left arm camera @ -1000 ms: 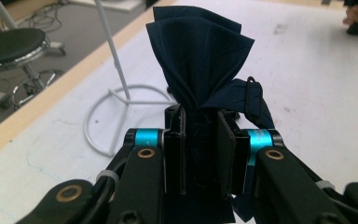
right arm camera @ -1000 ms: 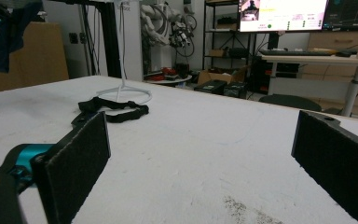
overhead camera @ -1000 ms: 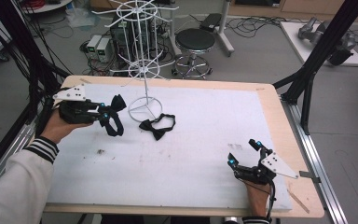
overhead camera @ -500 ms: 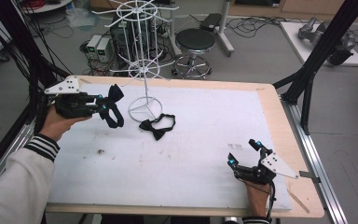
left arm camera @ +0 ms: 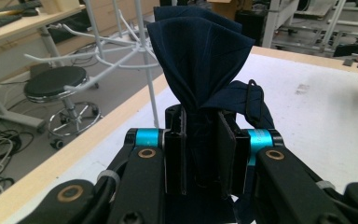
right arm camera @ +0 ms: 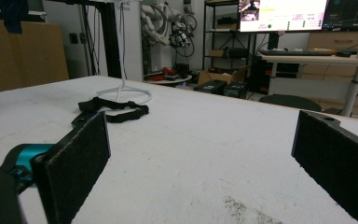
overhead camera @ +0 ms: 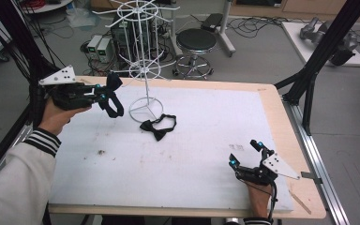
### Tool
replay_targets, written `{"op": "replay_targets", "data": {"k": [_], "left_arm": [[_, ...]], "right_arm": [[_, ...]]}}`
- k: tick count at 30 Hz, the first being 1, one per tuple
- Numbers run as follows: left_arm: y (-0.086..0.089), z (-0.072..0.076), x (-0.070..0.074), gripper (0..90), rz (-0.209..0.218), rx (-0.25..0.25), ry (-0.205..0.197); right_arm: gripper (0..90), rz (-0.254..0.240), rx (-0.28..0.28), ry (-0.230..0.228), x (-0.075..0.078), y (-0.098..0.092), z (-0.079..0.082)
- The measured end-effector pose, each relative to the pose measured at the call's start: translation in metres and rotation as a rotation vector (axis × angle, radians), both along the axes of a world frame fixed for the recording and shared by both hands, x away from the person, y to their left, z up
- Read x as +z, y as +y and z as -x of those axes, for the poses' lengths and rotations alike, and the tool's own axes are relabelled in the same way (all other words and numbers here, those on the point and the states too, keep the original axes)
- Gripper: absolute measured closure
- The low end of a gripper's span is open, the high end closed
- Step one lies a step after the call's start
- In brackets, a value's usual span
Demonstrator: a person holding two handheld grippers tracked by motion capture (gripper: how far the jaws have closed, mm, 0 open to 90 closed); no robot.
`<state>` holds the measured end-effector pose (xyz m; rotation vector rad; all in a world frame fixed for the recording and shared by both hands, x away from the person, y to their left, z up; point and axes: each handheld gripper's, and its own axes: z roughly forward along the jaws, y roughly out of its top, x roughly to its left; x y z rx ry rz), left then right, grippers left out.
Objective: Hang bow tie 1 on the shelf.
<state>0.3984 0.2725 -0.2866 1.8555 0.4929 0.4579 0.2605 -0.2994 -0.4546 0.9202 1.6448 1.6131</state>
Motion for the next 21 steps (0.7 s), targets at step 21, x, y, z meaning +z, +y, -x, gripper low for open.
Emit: {"op": "replay_targets", "data": {"k": [21], "left_arm": [[-0.013,-0.017,0.014,74.6,-0.042,0.086,-0.022]], "right_arm": [[3.6,-0.003,0.001,0.002,0.000,0.000,0.000]]}}
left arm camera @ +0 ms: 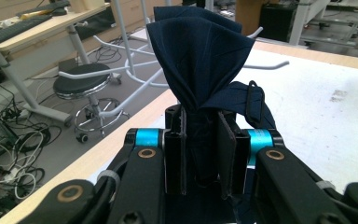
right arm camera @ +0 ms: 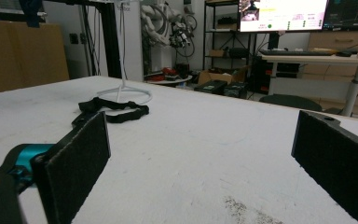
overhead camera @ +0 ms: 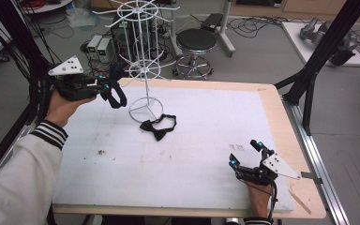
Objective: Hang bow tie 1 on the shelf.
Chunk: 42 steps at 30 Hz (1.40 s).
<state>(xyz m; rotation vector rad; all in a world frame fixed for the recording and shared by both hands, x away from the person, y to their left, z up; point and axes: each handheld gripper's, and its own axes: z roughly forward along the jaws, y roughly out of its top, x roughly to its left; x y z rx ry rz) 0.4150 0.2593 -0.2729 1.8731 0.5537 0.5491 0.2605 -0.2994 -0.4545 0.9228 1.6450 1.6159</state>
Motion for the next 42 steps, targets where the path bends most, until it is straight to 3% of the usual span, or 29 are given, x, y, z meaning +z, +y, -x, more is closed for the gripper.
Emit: {"op": "replay_targets", "data": {"k": [42], "left_arm": [[-0.031,-0.024,0.008,74.5,-0.085,0.082,0.021]], "right_arm": [[3.6,0.002,0.000,-0.010,0.000,-0.001,-0.001]]}}
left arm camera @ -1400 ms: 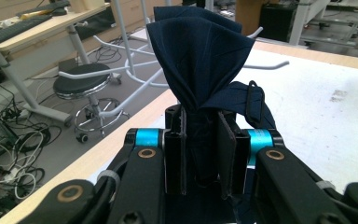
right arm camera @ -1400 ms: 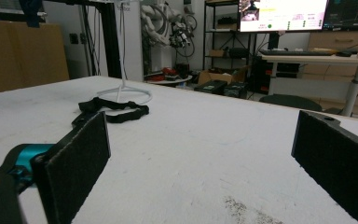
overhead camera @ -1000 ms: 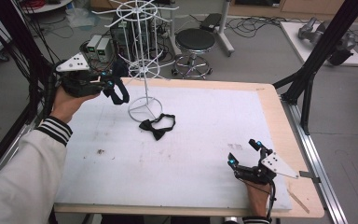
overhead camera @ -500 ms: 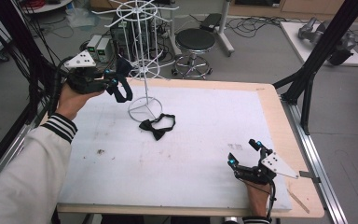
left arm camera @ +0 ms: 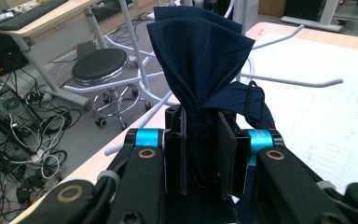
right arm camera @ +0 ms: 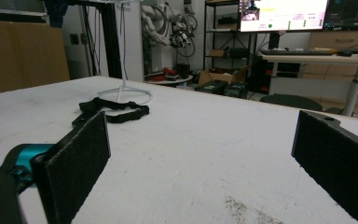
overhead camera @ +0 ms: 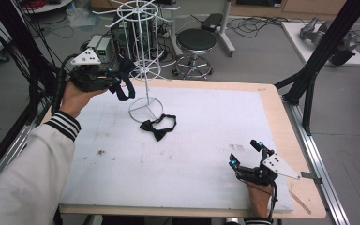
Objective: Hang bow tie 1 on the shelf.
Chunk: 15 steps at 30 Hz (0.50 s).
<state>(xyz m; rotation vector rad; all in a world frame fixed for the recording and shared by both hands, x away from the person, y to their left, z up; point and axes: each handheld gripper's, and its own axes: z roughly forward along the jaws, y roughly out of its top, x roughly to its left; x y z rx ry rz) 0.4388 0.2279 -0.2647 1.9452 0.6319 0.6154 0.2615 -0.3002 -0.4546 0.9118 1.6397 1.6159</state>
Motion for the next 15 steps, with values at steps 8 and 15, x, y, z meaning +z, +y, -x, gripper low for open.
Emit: {"op": "replay_targets", "data": {"k": [8,15], "left_arm": [[-0.007,-0.005,0.000,74.5,-0.015,0.005,0.000],[-0.011,-0.005,0.000,73.6,-0.029,0.010,0.006]], "right_arm": [[3.6,-0.008,0.002,0.004,0.000,0.000,0.000],[3.6,-0.006,0.002,0.004,0.000,0.000,0.000]]}}
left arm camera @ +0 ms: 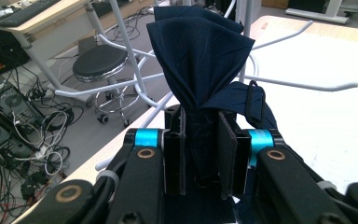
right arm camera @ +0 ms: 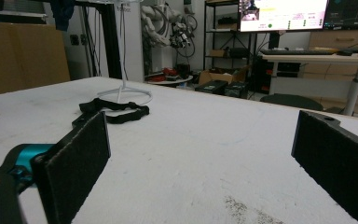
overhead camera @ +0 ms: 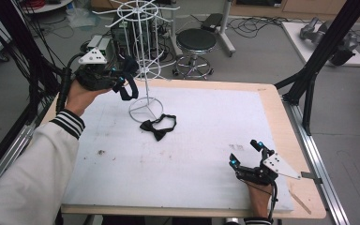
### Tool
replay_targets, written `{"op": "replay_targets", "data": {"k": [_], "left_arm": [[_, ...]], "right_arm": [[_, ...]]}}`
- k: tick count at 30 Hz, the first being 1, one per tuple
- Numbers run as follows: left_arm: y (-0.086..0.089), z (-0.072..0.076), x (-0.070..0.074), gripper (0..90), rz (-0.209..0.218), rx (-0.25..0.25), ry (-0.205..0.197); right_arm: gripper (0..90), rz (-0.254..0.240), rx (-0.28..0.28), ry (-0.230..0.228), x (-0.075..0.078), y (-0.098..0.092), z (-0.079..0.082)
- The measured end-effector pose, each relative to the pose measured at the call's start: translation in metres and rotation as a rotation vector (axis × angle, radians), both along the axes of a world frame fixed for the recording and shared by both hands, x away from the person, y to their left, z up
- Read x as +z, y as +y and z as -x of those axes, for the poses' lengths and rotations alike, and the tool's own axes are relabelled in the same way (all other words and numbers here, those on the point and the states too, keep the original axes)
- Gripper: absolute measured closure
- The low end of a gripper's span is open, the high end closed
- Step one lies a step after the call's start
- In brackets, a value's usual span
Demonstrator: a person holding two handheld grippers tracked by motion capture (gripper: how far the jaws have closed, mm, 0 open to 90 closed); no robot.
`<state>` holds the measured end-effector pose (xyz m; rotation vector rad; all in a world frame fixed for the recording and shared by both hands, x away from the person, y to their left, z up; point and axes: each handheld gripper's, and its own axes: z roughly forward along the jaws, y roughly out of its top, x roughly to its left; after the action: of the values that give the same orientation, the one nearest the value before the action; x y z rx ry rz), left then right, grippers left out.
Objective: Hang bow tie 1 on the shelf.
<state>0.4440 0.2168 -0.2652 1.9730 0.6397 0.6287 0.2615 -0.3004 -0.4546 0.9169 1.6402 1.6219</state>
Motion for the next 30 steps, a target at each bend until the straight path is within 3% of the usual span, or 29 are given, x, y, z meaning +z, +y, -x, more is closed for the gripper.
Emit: {"op": "replay_targets", "data": {"k": [4,8,10,25,30], "left_arm": [[0.0011,0.0001,0.0006,71.7,0.003,0.008,-0.003],[0.0035,0.0000,0.0012,63.5,0.019,0.015,0.002],[0.0053,-0.0001,0.0019,59.5,0.049,0.016,0.016],[0.0047,-0.0017,0.0038,34.1,0.027,0.051,0.044],[0.0028,-0.0015,0.0062,30.2,0.012,0.058,0.044]], "right_arm": [[3.6,0.000,0.001,0.000,0.0000,0.0000,0.0000],[3.6,0.001,0.000,-0.001,0.0000,0.0001,0.0000],[3.6,0.001,0.000,0.000,0.0000,0.0000,0.0001],[3.6,0.002,-0.001,-0.001,0.0000,0.0001,0.0000],[3.6,0.001,0.000,-0.001,0.0000,0.0001,0.0001]]}}
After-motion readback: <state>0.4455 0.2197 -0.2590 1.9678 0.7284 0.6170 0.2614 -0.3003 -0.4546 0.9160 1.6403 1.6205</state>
